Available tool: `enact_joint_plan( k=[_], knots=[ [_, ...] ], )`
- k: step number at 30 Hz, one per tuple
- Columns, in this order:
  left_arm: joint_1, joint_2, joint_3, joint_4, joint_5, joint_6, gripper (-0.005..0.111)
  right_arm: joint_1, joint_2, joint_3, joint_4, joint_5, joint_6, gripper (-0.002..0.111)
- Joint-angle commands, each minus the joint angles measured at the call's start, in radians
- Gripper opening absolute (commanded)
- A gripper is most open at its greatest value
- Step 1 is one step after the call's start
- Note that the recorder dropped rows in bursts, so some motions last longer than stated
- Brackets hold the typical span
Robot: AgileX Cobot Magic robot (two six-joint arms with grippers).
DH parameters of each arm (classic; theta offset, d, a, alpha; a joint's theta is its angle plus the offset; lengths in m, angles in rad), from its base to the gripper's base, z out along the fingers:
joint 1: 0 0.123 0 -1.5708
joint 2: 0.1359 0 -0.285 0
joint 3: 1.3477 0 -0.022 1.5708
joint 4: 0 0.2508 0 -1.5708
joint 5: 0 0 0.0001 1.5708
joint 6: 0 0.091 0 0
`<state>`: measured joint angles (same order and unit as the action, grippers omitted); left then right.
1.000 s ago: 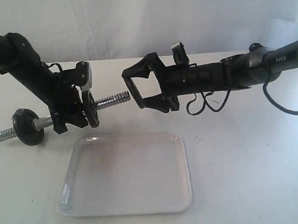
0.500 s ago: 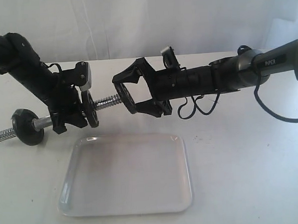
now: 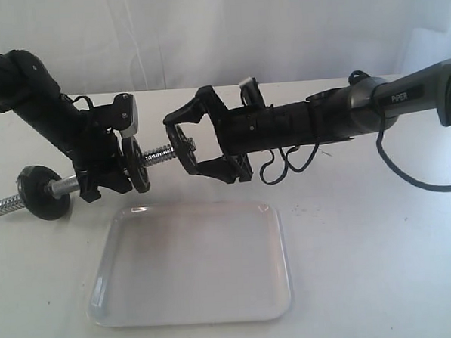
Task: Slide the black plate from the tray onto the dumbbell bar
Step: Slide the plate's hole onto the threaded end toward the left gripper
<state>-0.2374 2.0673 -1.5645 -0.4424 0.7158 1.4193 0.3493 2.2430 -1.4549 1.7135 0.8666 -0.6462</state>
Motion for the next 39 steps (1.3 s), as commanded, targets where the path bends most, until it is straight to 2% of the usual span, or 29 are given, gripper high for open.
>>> enact_joint_plan(
  k=[1,9,12,16,22,24,39],
  knots=[
    [-0.004,-0.054,-0.020,-0.102,-0.002,-0.010,0.000,0.023,-0.018,-0.015,0.031,-0.018,0.024,0.000],
    [-0.004,-0.054,-0.020,-0.102,-0.002,-0.010,0.000,0.040,-0.018,-0.015,0.031,-0.035,0.025,0.000],
    [-0.004,-0.054,-0.020,-0.102,-0.002,-0.010,0.000,0.040,-0.018,-0.015,0.031,-0.032,0.053,0.006],
    [-0.004,-0.054,-0.020,-0.102,-0.002,-0.010,0.000,0.040,-0.018,-0.015,0.031,-0.035,0.073,0.026],
    [-0.004,-0.054,-0.020,-0.102,-0.002,-0.010,0.000,0.040,-0.018,-0.015,0.031,-0.035,0.075,0.064],
    [-0.004,-0.054,-0.020,-0.102,-0.002,-0.010,0.000,0.040,-0.018,-0.015,0.031,-0.035,0.075,0.073],
    [-0.004,-0.054,-0.020,-0.102,-0.002,-0.010,0.000,0.040,-0.018,-0.015,0.031,-0.046,0.037,0.076]
  ],
)
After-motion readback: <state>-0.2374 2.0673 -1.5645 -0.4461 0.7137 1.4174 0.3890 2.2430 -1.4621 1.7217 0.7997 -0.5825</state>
